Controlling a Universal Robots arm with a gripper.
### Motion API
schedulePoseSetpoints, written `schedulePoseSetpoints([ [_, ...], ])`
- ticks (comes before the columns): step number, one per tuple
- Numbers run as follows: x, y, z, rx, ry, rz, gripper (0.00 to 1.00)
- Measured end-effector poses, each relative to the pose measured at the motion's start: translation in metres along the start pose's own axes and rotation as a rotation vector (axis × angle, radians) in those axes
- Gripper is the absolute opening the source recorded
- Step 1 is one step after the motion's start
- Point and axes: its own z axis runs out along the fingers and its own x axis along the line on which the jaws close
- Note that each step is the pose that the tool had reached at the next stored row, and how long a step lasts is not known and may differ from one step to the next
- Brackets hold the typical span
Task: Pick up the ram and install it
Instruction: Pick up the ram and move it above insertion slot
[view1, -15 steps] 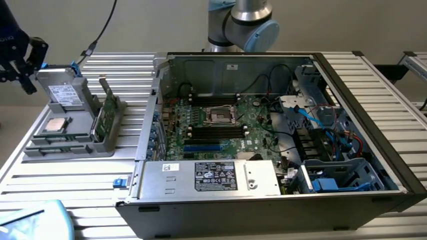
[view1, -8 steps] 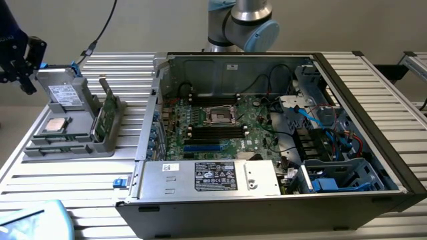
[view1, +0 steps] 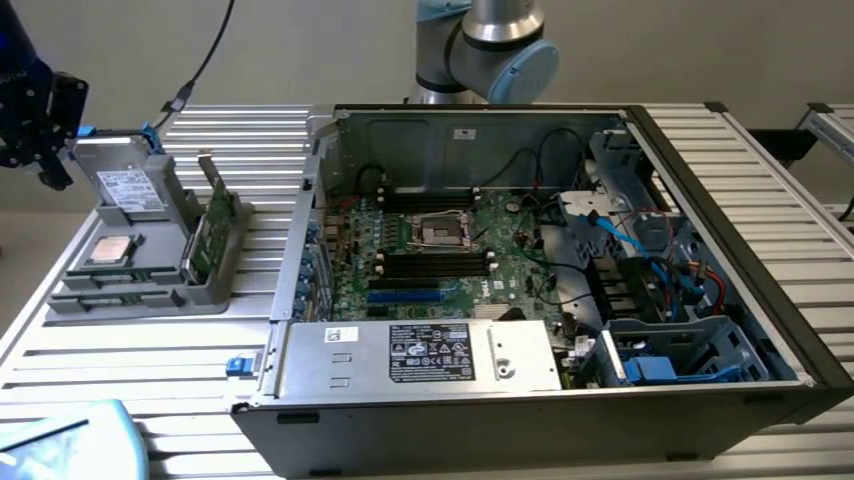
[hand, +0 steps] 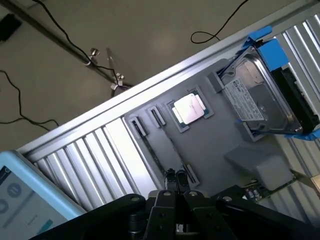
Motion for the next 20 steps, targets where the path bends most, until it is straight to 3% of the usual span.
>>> schedulePoseSetpoints([
  [20,0.0,0.0,0.0002,0.02,0.0336,-0.363,0.11],
])
